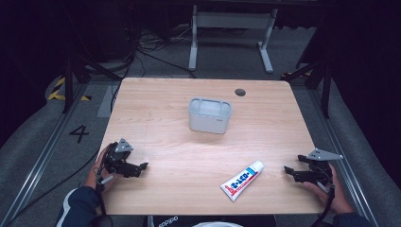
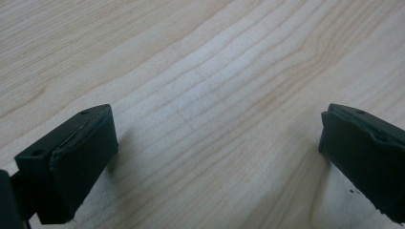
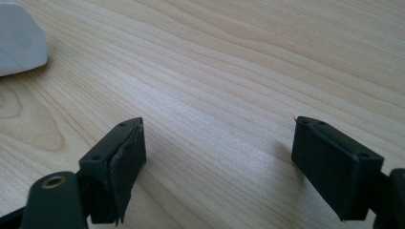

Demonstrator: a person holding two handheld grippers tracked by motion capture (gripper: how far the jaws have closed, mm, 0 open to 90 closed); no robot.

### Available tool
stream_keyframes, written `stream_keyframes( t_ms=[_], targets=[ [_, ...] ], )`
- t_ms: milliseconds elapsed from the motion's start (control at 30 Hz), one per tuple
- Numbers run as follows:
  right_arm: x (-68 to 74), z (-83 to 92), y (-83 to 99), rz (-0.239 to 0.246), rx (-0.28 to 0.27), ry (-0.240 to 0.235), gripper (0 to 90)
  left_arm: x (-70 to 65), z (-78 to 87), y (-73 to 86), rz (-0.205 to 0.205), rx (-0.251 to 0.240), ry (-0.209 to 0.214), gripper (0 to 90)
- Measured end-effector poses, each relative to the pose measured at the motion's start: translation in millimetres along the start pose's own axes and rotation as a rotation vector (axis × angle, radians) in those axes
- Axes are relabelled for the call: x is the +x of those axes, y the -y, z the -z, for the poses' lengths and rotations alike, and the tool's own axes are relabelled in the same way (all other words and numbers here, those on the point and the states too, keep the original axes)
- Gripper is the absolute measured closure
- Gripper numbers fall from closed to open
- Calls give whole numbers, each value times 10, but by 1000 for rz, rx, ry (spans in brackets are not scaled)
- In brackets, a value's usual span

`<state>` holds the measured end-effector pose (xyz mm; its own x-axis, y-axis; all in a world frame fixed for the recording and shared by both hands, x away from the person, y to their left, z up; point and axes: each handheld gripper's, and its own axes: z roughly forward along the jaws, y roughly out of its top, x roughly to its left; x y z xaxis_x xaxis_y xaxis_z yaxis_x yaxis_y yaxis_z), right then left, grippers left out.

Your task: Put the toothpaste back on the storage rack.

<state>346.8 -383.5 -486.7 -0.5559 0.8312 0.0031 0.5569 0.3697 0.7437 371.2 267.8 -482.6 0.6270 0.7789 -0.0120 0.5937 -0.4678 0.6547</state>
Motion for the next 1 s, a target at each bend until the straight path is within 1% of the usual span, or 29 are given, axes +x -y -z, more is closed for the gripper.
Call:
stream_keyframes(
  t_ms=[100, 200, 267, 300, 333, 367, 400, 433, 467, 500, 600, 667, 700, 733, 833, 900, 1000],
  targets=[
    [1, 1, 0, 1, 0, -1, 198, -2, 0, 1, 1, -3, -2, 0],
    [2, 2, 0, 2, 0, 0, 199, 8, 0, 6, -14, -11, -9, 1],
    [10, 7, 2, -2, 1, 5, 197, 4, 1, 7, -12, -12, -15, 1],
    [15, 10, 5, 1, 0, 10, 193, -9, 6, 10, -2, -7, -11, 2],
    [24, 11, 6, 4, -1, 18, 191, -11, 6, 10, -3, -9, -17, 2],
    [27, 12, 6, 5, -2, 20, 191, -10, 8, 14, -9, -11, -19, 3],
    [18, 9, 4, 4, 0, 16, 182, -17, 11, 19, -2, -12, -21, 3],
    [9, 5, 2, -2, 3, 14, 172, -18, 14, 22, -7, -10, -21, 3],
    [-4, 1, -1, -19, 6, 9, 169, -20, 15, 23, -3, -11, -21, 3],
    [-8, 1, 0, -18, 7, 11, 169, -21, 15, 26, -2, -10, -14, 4],
    [-19, 17, -1, 0, 18, -1, 177, -19, 16, 25, -4, -8, -14, 3],
    [-34, 25, 1, 7, 25, -11, 159, -14, 15, 25, -9, -10, -10, 2],
    [-42, 31, 2, 13, 30, -16, 157, -6, 13, 21, -19, -11, -8, 1],
    [-53, 41, 1, 27, 40, -27, 156, -2, 12, 20, -23, -11, -7, 1],
    [-56, 51, -21, 46, 65, -38, 157, 4, 11, 18, -30, -13, -6, 1],
    [-52, 47, -39, 57, 72, -38, 161, 2, 12, 20, -27, -11, -4, 1],
    [-39, 47, -69, 69, 87, -57, 175, 2, 12, 20, -27, -11, -4, 2]
  ],
)
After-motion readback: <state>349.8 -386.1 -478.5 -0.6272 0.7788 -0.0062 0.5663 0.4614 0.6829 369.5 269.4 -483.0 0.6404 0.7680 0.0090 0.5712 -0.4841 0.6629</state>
